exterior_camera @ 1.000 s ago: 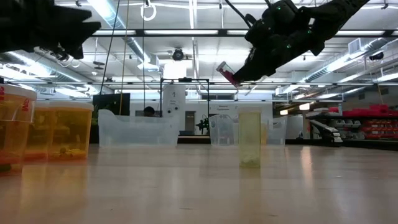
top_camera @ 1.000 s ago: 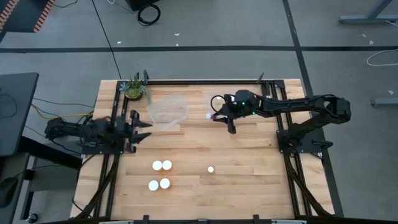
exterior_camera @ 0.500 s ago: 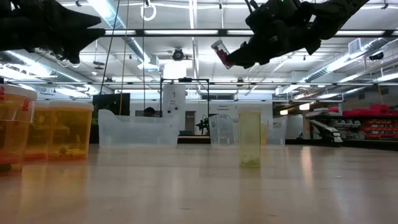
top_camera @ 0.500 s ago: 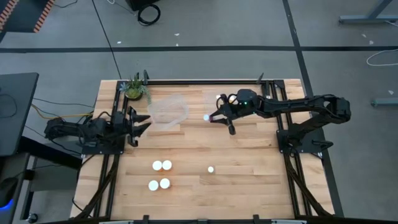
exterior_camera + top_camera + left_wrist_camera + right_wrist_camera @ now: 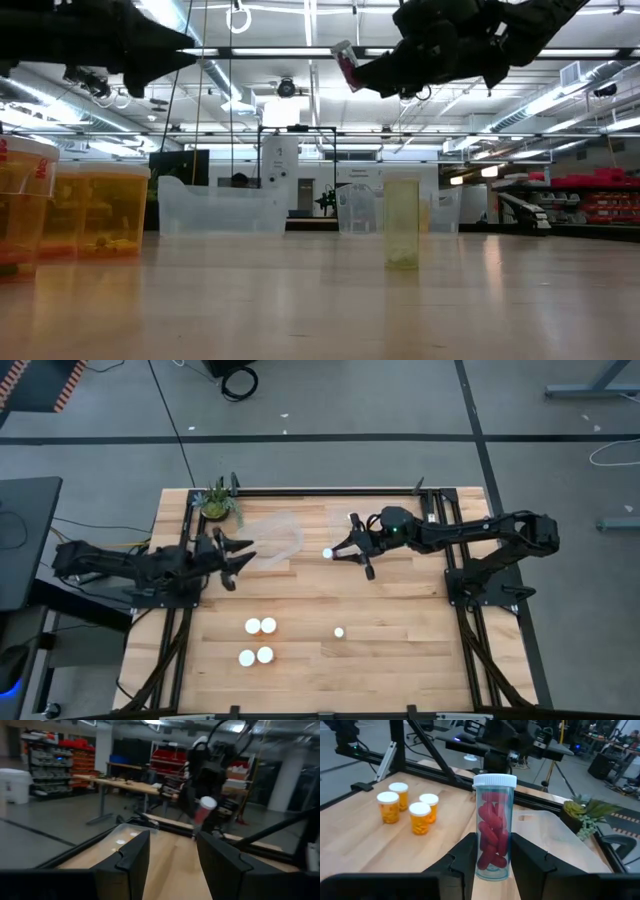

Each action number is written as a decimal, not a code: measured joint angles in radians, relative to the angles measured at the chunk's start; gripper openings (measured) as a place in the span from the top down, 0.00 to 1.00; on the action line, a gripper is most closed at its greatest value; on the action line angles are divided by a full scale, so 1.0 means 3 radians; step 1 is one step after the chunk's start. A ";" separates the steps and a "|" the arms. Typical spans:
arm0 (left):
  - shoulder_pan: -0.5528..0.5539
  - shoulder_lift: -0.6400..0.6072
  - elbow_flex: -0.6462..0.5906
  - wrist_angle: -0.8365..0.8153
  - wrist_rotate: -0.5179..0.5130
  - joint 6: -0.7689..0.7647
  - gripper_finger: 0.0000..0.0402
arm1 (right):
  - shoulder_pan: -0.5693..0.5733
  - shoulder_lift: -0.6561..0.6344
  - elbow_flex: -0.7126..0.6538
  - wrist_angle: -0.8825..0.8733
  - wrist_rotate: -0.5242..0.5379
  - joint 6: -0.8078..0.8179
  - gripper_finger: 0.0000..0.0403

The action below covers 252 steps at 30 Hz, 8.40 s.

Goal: Pick and place medicine bottles into bin by pill shape (circle, oval)
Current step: Put the blue pill bottle into the right transparent bin

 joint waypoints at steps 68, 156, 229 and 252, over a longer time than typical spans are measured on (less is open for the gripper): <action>0.0924 0.3701 0.2909 -0.1722 0.1000 0.0442 0.44 | -0.0307 0.0982 0.0005 0.0713 0.0348 0.0025 0.71; 0.1276 0.4902 0.4000 -0.1524 0.1113 0.0945 0.67 | -0.0976 0.0072 0.0003 -0.1336 0.0739 0.0184 0.38; 0.1390 0.6169 0.6055 -0.3982 0.1435 0.1016 0.66 | -0.1485 -0.1204 0.0001 -0.1737 0.0855 0.0297 0.38; 0.1392 0.6169 0.6055 -0.4041 0.1438 0.1407 0.64 | -0.1485 -0.1202 0.0001 -0.1736 0.0782 0.0315 0.38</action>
